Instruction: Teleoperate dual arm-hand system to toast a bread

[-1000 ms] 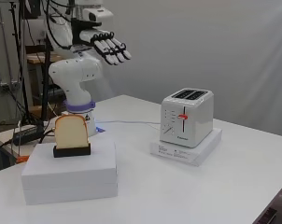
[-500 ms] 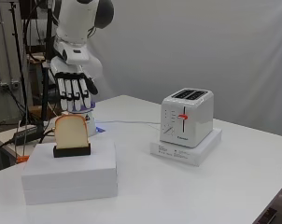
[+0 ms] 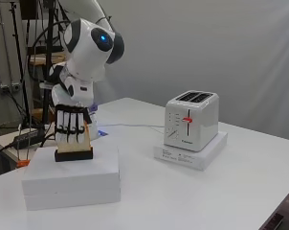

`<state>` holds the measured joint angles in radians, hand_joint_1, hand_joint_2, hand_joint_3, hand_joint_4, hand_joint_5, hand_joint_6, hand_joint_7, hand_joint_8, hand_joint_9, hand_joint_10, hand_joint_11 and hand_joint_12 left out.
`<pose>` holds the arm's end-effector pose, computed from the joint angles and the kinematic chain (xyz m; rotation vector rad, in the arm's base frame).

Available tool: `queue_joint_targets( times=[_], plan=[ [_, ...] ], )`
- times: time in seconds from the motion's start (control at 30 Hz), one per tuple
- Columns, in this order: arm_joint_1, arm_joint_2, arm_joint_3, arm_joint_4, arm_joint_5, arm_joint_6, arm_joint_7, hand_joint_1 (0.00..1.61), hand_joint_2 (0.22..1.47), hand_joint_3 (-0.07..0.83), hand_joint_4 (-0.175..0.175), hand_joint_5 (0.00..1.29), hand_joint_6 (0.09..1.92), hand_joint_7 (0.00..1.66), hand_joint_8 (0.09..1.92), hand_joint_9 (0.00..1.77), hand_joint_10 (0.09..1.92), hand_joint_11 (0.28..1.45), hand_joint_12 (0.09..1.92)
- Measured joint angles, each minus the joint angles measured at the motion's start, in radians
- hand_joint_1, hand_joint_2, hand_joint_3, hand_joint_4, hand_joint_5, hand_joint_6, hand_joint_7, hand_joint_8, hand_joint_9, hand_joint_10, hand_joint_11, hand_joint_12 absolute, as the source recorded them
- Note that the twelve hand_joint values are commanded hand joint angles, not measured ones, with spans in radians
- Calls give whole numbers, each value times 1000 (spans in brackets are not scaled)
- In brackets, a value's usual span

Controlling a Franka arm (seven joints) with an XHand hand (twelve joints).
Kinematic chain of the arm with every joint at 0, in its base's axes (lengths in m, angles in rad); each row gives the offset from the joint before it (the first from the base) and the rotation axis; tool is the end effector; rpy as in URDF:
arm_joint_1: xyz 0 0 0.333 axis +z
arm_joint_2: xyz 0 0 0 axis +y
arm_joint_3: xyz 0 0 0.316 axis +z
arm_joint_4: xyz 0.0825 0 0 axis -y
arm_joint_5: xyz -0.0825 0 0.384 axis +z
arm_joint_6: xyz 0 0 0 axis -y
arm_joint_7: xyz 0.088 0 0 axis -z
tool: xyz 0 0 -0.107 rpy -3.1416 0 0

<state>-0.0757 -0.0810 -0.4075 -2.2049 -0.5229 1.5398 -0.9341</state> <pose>0.3718 -0.2585 0.3930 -2.7838 -0.8719 1.1450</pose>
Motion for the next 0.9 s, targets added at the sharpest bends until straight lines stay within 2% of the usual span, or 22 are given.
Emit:
queue_joint_targets(
  times=[0.03,0.07,0.1,0.17,0.27,0.33,0.43,0.57,0.7,0.9],
  plan=[
    [3,2,-3,-3,1,5,-3,974,1067,-32,-96,686,696,900,594,1048,518,707,373],
    [15,12,-17,-3,15,12,-17,1118,1096,-24,-135,758,878,1017,748,1190,593,701,680],
    [40,30,-42,-3,33,17,-31,1191,1109,-12,-156,788,988,1085,815,1280,568,676,877],
    [137,73,-140,2,64,28,-54,1243,1121,-5,-172,802,1083,1137,853,1381,427,650,1017],
    [402,143,-435,4,124,52,-100,1254,1125,0,-175,790,1139,1156,833,1453,209,648,1014],
    [603,176,-673,-1,140,61,-104,1254,1128,1,-175,783,1143,1156,838,1479,139,645,1004],
    [883,148,-1056,-15,117,81,-80,1254,1131,0,-175,785,1114,1143,881,1513,98,640,1024],
    [993,63,-1330,-25,77,97,-44,1258,1121,-1,-175,813,1061,1158,866,1546,87,633,1044],
    [912,-32,-1294,-31,35,103,3,1260,1115,-1,-175,826,1040,1173,842,1562,87,628,1038],
    [784,-176,-788,-34,-12,100,83,1263,1106,-1,-175,825,1074,1219,722,1553,87,625,982]
  ],
)
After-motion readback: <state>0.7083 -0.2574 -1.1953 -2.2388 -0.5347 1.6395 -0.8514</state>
